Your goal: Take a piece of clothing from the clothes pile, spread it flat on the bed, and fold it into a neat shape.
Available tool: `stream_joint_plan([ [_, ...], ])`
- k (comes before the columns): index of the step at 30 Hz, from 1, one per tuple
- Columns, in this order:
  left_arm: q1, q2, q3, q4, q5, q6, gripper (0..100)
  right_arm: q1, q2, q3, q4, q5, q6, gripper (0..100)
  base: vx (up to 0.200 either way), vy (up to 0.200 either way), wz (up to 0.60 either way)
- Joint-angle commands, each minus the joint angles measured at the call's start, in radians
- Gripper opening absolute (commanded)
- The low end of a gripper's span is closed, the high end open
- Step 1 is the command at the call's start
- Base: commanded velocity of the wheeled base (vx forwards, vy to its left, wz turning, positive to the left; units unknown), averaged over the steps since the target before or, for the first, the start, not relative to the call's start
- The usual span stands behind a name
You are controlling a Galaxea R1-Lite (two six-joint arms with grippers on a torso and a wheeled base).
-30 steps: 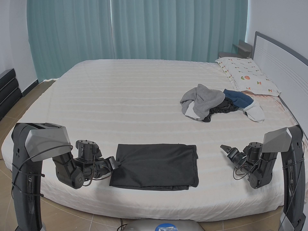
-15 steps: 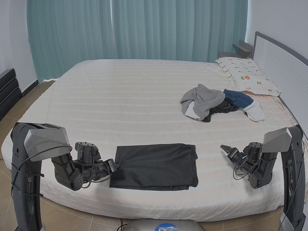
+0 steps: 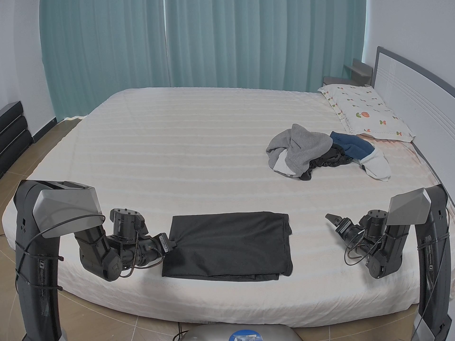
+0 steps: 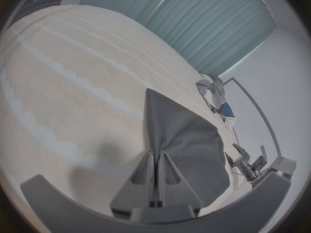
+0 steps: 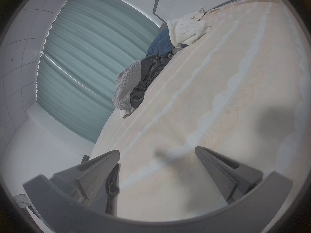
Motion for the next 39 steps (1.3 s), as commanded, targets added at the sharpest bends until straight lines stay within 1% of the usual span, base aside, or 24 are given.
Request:
stream_joint_plan([
  [1, -0.002, -0.008, 0.007, 0.0, 0.0, 0.0, 0, 0.001, 0.002, 0.0, -0.017, 0.001, 0.0, 100, 0.0, 0.2, 0.0],
  [7, 0.0, -0.011, 0.007, -0.002, 0.0, -0.003, 0, -0.001, 0.0, -0.002, -0.017, 0.001, 0.002, 100, 0.0, 0.2, 0.0],
  [12, 0.0, -0.017, 0.006, 0.0, 0.0, -0.031, 0, -0.001, 0.0, -0.002, -0.017, 0.001, 0.002, 100, 0.0, 0.2, 0.0],
  [16, 0.0, -0.017, 0.007, 0.0, 0.0, -0.031, 0, -0.001, -0.015, 0.0, -0.015, 0.002, 0.015, 100, 0.0, 0.2, 0.0],
  [22, 0.0, -0.015, 0.007, 0.0, 0.0, -0.031, 0, 0.017, -0.027, 0.014, -0.017, -0.013, 0.049, 100, 0.0, 0.2, 0.0],
  [25, 0.0, -0.015, 0.007, 0.0, 0.0, -0.031, 0, 0.019, -0.027, 0.011, -0.017, -0.029, 0.052, 100, 0.0, 0.2, 0.0],
  [31, 0.0, -0.015, 0.007, 0.0, 0.001, -0.031, 0, 0.019, -0.027, 0.011, -0.018, -0.032, 0.057, 100, 0.0, 0.2, 0.0],
  [34, -0.002, -0.015, 0.009, 0.0, 0.001, -0.031, 0, 0.025, -0.038, 0.015, -0.018, -0.056, 0.06, 100, 0.0, 0.2, 0.0],
  [37, -0.002, -0.017, 0.02, 0.0, 0.001, -0.029, 0, 0.063, -0.053, 0.021, -0.018, -0.111, 0.071, 100, 0.0, 0.2, 0.0],
  [39, -0.003, -0.018, 0.02, -0.002, 0.004, -0.029, 0, 0.089, -0.056, 0.023, -0.018, -0.145, 0.103, 100, 0.0, 0.2, 0.0],
])
